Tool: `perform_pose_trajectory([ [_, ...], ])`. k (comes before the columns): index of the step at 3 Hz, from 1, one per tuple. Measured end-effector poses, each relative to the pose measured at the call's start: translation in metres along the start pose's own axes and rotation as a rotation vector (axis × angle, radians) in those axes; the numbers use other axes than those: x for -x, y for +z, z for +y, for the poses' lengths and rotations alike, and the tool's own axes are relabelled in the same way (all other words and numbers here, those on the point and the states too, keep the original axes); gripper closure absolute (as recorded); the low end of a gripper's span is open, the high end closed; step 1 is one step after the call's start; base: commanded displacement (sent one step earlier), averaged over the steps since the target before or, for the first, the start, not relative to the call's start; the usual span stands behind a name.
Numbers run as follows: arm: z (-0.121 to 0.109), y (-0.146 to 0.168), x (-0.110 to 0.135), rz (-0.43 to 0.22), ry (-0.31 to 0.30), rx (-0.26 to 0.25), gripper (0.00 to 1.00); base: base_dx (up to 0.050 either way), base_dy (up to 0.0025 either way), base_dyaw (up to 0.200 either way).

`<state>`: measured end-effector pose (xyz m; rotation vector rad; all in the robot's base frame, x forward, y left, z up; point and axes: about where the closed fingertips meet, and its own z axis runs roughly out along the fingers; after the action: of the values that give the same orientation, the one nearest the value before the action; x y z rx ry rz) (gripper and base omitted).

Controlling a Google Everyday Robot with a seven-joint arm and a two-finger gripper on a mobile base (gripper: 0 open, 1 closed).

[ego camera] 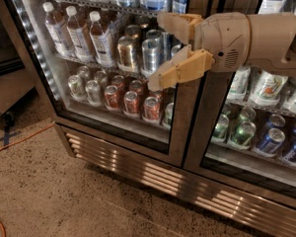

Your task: Open left fridge door

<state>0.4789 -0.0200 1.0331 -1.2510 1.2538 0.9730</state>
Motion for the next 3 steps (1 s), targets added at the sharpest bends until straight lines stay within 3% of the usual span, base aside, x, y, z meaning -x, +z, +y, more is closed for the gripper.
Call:
perform_pose_trajectory([
  [1, 0.000, 0.000, 0.000, 0.000, 0.000, 0.000, 0.00, 0.000, 0.00003, -0.200],
  [2, 0.000, 0.010, 0.012, -0.001, 0.009, -0.007, 0.00, 0.000, 0.00000, 0.000],
  [3, -0.005, 0.021, 0.020, -0.012, 0.023, -0.058, 0.00, 0.000, 0.00000, 0.000],
])
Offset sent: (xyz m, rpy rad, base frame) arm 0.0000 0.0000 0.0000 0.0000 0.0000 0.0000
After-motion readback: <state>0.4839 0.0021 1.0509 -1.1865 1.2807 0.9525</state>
